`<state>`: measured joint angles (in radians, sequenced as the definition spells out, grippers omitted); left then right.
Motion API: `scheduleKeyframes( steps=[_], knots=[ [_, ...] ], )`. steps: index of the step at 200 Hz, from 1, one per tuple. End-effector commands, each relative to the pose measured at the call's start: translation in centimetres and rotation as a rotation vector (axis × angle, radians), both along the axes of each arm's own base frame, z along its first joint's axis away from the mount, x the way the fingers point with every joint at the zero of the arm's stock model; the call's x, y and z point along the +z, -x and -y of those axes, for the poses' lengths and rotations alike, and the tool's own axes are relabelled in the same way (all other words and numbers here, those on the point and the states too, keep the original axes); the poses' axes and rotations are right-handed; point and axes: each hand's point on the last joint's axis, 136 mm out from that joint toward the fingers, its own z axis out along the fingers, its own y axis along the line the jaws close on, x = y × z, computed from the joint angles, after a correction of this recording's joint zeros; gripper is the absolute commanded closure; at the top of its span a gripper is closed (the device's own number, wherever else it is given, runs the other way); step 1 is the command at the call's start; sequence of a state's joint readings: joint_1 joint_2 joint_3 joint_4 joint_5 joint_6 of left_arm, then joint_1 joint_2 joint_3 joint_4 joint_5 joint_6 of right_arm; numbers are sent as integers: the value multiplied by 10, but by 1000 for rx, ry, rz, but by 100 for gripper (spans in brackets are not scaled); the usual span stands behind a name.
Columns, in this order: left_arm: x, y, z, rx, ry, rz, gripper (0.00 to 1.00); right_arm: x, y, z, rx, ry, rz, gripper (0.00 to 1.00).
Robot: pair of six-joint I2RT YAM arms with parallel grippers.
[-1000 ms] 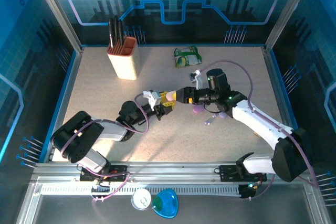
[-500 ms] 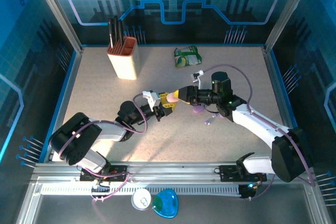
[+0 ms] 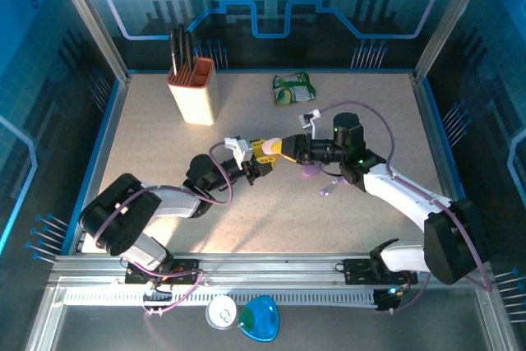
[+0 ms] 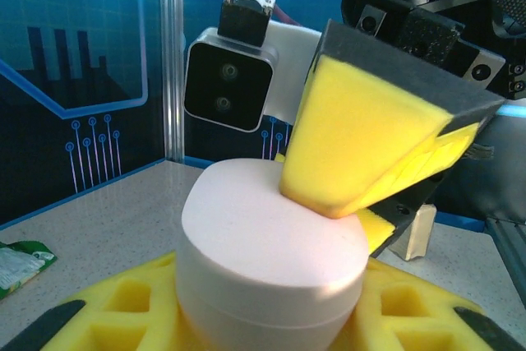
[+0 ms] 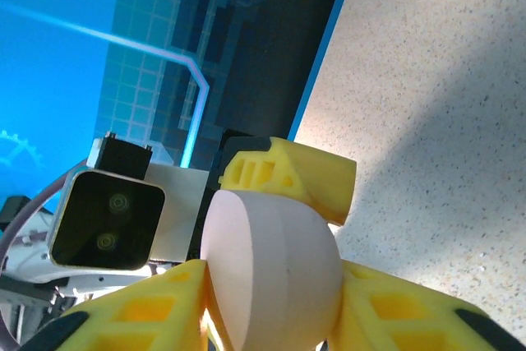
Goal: Insert wireless bluetooth earbuds into charging case
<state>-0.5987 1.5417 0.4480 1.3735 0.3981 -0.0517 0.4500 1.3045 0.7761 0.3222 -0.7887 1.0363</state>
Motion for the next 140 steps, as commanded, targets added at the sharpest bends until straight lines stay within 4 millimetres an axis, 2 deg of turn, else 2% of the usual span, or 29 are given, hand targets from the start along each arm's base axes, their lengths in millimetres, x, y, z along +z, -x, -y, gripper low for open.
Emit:
scheduleKeyframes(
  steps=[1, 34, 71, 86, 94, 124, 140],
  knots=[
    [8, -1, 3, -8, 21, 24, 73, 1, -6, 6, -12, -12, 15, 69],
    [4, -1, 0, 13, 8, 29, 67, -5, -10, 12, -39, -1, 16, 82],
    [-8, -3, -8, 50, -13, 11, 40, -14, -18, 21, -78, 27, 19, 84],
    [-16, -4, -13, 63, -31, -8, 30, -28, -25, 29, -122, 80, 18, 84],
    [-20, -4, -16, 69, -44, -12, 25, -42, -27, 34, -146, 133, -7, 85],
    [-33, -4, -34, 102, -57, -43, 13, -88, -40, 49, -206, 330, -22, 84],
    [-36, -3, -44, 124, -52, -55, 7, -107, -45, 48, -204, 389, -32, 84]
  ],
)
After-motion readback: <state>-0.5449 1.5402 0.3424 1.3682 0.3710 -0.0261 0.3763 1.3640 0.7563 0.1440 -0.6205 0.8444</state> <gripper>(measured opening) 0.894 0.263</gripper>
